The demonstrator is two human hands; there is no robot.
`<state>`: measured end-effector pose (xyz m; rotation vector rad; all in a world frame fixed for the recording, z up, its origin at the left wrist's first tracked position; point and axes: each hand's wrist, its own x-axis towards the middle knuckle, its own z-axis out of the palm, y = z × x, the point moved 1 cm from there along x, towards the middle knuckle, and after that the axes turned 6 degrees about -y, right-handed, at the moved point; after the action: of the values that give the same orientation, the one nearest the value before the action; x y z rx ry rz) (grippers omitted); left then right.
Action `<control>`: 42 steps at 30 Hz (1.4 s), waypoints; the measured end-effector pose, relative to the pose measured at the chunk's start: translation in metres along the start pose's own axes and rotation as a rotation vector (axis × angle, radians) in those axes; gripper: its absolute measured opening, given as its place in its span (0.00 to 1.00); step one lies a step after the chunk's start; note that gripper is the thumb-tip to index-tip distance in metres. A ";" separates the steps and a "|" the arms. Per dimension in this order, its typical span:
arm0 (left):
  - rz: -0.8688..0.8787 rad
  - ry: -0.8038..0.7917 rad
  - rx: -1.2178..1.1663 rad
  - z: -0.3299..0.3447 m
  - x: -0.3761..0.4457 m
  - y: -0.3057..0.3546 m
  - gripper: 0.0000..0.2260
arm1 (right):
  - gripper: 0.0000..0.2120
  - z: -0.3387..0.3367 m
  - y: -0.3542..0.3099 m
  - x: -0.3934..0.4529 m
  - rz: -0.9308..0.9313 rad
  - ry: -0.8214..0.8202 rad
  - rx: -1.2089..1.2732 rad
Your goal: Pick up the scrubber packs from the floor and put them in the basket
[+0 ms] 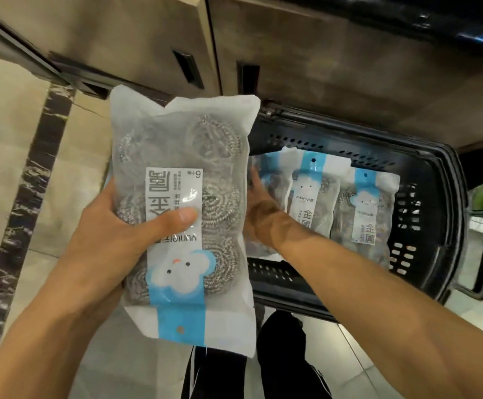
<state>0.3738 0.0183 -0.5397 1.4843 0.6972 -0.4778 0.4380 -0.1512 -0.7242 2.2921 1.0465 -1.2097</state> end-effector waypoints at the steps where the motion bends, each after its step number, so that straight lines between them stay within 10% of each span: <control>1: -0.001 0.010 -0.004 -0.001 -0.001 0.000 0.34 | 0.33 -0.003 0.007 0.003 -0.002 -0.024 -0.037; 11: -0.018 0.028 0.025 0.000 -0.008 0.005 0.38 | 0.39 0.015 0.036 -0.050 0.160 -0.007 0.214; 22: -0.062 -0.061 0.075 0.061 0.006 0.004 0.33 | 0.21 0.019 0.075 -0.197 0.293 0.784 1.364; 28: -0.058 -0.197 0.218 0.102 0.028 0.010 0.26 | 0.33 0.020 0.102 -0.260 0.341 1.014 1.225; 36: -0.127 -0.735 1.544 0.145 0.124 0.013 0.45 | 0.37 0.045 0.122 -0.282 0.407 1.047 0.942; 42: 0.087 -0.851 2.446 0.204 0.141 -0.044 0.22 | 0.37 0.066 0.118 -0.269 0.450 1.016 0.835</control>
<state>0.4719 -0.1684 -0.6776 2.8560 -1.3383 -2.0788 0.3909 -0.3896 -0.5469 3.6644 0.1241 -0.2113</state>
